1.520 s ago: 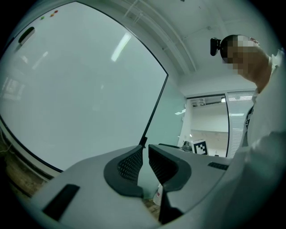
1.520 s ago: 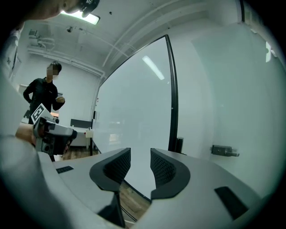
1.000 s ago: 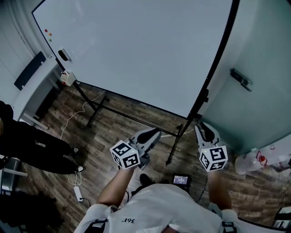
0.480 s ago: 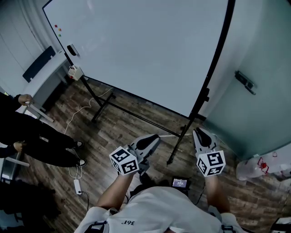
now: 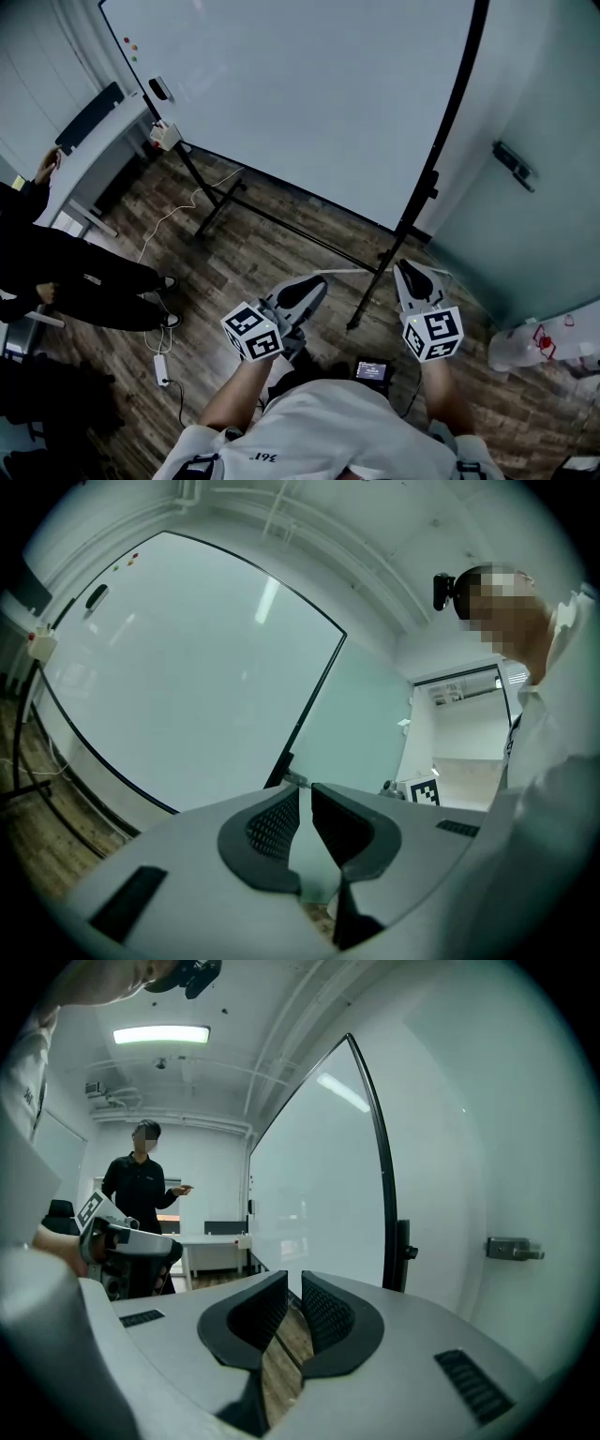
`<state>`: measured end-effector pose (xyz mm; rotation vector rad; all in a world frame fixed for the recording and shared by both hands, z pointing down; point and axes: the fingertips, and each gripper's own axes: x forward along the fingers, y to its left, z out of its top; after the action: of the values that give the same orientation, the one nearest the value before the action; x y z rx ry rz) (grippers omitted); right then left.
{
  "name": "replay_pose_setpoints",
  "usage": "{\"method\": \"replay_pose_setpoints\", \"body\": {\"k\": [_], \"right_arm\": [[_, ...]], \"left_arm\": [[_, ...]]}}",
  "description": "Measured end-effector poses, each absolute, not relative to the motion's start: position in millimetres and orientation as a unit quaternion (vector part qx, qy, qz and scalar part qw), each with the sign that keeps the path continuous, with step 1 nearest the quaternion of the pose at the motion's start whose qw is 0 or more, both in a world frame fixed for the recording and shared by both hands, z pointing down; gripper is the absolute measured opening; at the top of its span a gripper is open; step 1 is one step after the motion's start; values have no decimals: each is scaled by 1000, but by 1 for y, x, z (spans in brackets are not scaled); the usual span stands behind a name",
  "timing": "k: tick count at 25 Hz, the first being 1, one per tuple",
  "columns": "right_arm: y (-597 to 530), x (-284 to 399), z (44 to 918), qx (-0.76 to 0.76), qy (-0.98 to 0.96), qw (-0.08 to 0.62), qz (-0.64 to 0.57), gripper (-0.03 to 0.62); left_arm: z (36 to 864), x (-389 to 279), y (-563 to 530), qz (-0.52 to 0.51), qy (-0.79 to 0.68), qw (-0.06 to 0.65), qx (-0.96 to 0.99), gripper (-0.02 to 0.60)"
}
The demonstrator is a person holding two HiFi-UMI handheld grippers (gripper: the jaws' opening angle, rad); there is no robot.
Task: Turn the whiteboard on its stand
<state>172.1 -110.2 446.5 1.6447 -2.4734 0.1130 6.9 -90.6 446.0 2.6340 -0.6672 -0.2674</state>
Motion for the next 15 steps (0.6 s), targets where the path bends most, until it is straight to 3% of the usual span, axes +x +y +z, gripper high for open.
{"method": "replay_pose_setpoints", "body": {"k": [15], "right_arm": [[-94, 137, 446, 563, -821, 85, 42, 55]], "left_arm": [[447, -37, -73, -79, -227, 212, 947, 49]]}}
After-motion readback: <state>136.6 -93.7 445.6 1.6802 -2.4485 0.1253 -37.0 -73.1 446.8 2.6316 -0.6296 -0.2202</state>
